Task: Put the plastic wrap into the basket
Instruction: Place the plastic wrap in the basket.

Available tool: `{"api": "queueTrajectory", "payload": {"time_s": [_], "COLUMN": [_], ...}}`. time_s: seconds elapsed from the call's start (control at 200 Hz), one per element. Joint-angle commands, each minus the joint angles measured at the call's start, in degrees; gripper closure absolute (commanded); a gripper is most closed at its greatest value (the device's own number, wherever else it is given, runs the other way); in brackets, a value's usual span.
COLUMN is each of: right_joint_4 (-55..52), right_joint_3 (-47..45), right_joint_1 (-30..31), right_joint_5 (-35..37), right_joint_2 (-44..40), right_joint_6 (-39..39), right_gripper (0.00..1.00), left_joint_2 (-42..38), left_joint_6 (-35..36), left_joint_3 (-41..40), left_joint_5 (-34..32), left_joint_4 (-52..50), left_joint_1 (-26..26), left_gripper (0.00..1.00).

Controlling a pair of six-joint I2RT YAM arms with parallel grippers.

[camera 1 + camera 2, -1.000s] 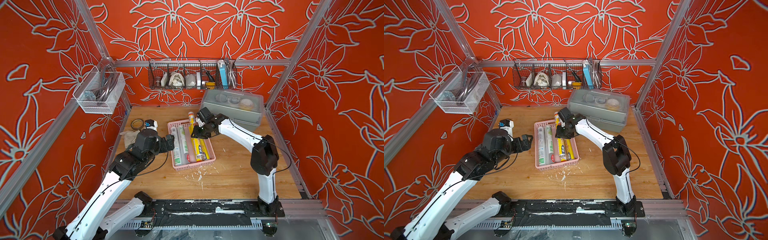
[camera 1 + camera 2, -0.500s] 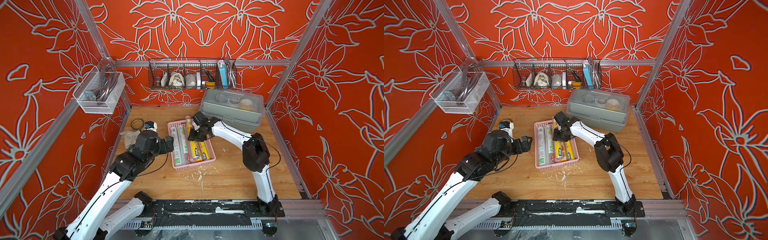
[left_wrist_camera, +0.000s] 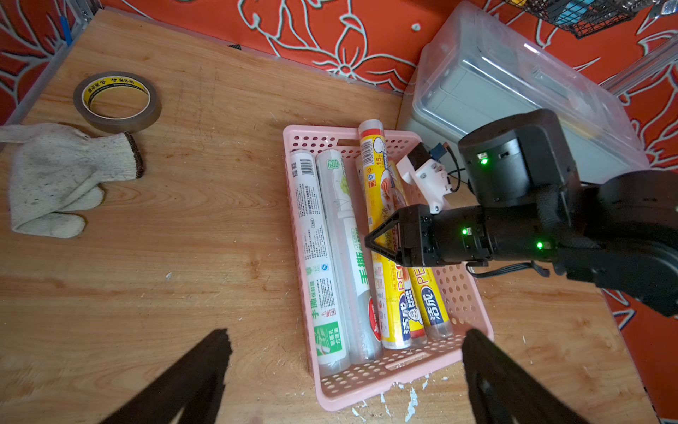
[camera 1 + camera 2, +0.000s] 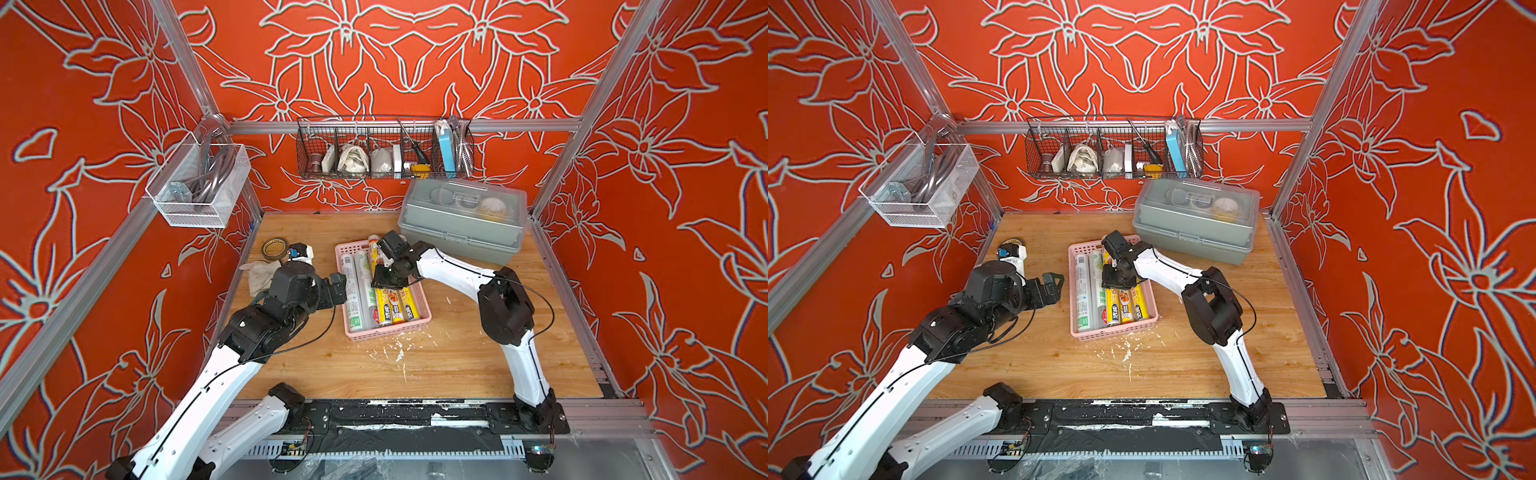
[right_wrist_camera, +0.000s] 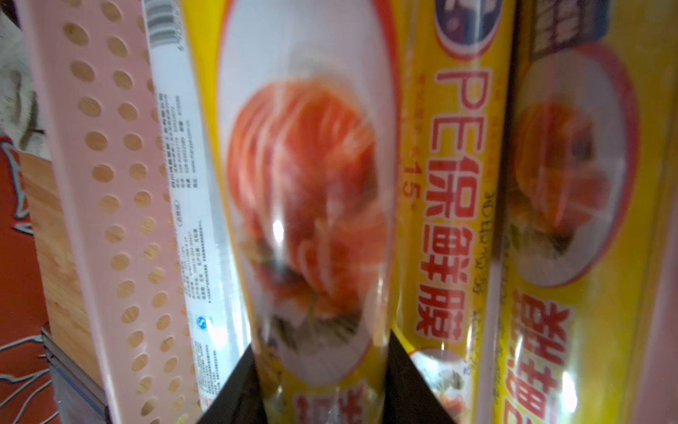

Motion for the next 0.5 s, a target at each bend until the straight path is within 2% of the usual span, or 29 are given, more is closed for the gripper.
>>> {"api": "queueTrajectory", "payload": {"time_s": [0.0, 0.265, 0.495], "right_joint_4": [-2.0, -5.1, -4.8], "right_joint_3": [-1.1, -2.2, -1.8], "right_joint_1": [0.5, 0.8, 0.8], "right_joint_5": [1.9, 3.4, 2.1], "right_joint_2": [-1.7, -5.9, -4.2], "right_joint_6": [-0.1, -1.3, -1.1], "right_gripper": [0.72, 0.72, 0.72], "left_joint_2": [-0.7, -0.6, -0.4], "left_joint_6": [0.4, 0.0, -0.1], "left_joint_3": [-0.6, -1.4, -1.8], "left_joint_5": [-0.1, 0.1, 0.4], "left_joint_4": [0.2, 0.8, 1.0], "left_joint_1": [0.4, 0.4, 0.5], "left_gripper": [0.02, 0.02, 0.02]}}
